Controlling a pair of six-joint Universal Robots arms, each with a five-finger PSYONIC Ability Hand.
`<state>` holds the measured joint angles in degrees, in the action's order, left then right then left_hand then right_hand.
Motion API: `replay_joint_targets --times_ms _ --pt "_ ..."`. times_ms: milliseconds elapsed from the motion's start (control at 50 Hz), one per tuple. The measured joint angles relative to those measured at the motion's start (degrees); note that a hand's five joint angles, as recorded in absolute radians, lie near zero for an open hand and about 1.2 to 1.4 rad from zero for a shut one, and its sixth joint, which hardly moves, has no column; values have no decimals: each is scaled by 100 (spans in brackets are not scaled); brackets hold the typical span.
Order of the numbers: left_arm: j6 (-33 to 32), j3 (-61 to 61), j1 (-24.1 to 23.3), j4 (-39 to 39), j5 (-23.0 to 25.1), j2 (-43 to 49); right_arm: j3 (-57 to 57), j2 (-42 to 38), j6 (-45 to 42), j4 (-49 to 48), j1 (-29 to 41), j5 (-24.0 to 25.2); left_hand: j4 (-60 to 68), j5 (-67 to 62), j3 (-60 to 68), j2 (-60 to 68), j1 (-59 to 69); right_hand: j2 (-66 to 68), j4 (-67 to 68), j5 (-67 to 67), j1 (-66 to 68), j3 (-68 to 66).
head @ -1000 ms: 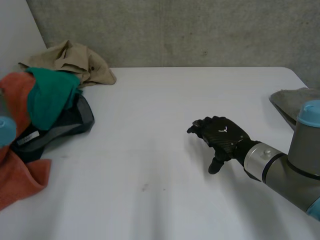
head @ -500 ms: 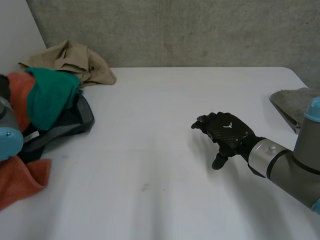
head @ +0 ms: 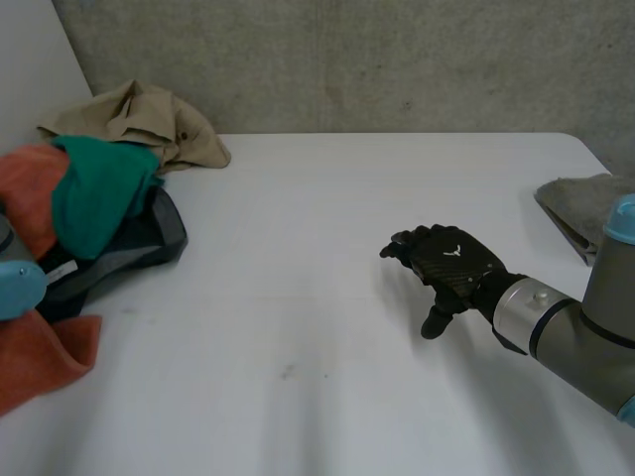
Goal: Fold the laundry.
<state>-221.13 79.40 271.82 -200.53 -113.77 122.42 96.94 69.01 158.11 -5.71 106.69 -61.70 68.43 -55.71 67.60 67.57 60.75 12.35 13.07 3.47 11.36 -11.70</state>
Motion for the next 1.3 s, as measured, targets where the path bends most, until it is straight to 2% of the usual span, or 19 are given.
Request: replay_joint_targets --times_ms 100,240,340,360,400,500,540,640,680,700,760,780,800,820,860,920,1000,1140,1300 --pt "54 -119 -288 -197 9 -335 0 3 0 0 -4 0 0 0 0 0 38 0 0 0 0 0" --pt "163 -371 -1100 -593 34 -1096 -1 7 0 0 -7 -2 4 0 39 27 38 0 0 0 0 0" --pt "377 -511 -2222 -812 147 -1630 -9 11 1 0 -14 -8 22 0 39 27 40 0 0 0 0 0" --pt "391 -513 -2309 -817 153 -1649 -10 11 2 -1 -17 -11 22 0 39 28 40 0 0 0 0 0" --pt "477 -488 -2893 -813 197 -1721 -13 14 4 -1 -23 -17 22 0 47 39 41 0 0 0 0 0" --pt "627 -367 -3645 -725 226 -1690 -21 33 7 -6 -37 -34 24 0 55 43 41 0 0 0 0 0" --pt "924 -204 -4341 -536 230 -1560 -35 54 16 -8 -75 -55 25 0 55 43 41 0 -1 0 0 0" --pt "1594 -61 -5055 -133 248 -1416 -65 85 54 -28 -206 -78 27 0 55 43 41 0 -1 0 0 0" --pt "1669 -55 -5102 -89 251 -1410 -68 88 57 -30 -219 -78 27 0 55 43 41 0 -1 0 0 0" --pt "2024 -47 -5263 114 269 -1388 -81 98 71 -43 -271 -83 27 0 55 43 41 0 0 0 0 0" --pt "2265 -79 -5302 271 284 -1367 -91 105 79 -52 -306 -88 -1159 1046 -1105 -1113 -999 0 0 0 0 0" --pt "2339 -109 -5270 348 288 -1340 -95 109 83 -57 -322 -90 -2718 2594 -2624 -2665 -2758 0 0 0 0 0" --pt "2357 -122 -5249 376 288 -1328 -96 109 85 -58 -327 -91 -2718 2594 -2624 -2665 -2758 0 0 0 0 0" --pt "2367 -146 -5188 425 289 -1299 -97 110 86 -60 -332 -93 -4110 3978 -4082 -4134 -4097 0 -1 0 0 0" --pt "2314 -184 -4981 530 287 -1213 -101 119 88 -62 -342 -101 -5282 5069 -5147 -5174 -4703 0 0 0 0 0" --pt "2224 -209 -4739 606 284 -1140 -103 129 88 -63 -346 -110 -5452 5220 -5329 -5339 -4710 0 -1 0 0 0" --pt "2008 -209 -4012 730 270 -1013 -117 183 89 -54 -343 -121 -5514 5261 -5385 -5413 -4710 0 0 0 0 0" --pt "1905 -6 -3172 1018 295 -974 -241 318 73 -10 -339 -137 -5514 5261 -5385 -5413 -4711 0 0 0 0 0" --pt "1917 128 -2579 1440 580 -968 -389 578 33 38 -365 -145 -5514 5262 -5385 -5416 -4711 0 0 0 0 0"
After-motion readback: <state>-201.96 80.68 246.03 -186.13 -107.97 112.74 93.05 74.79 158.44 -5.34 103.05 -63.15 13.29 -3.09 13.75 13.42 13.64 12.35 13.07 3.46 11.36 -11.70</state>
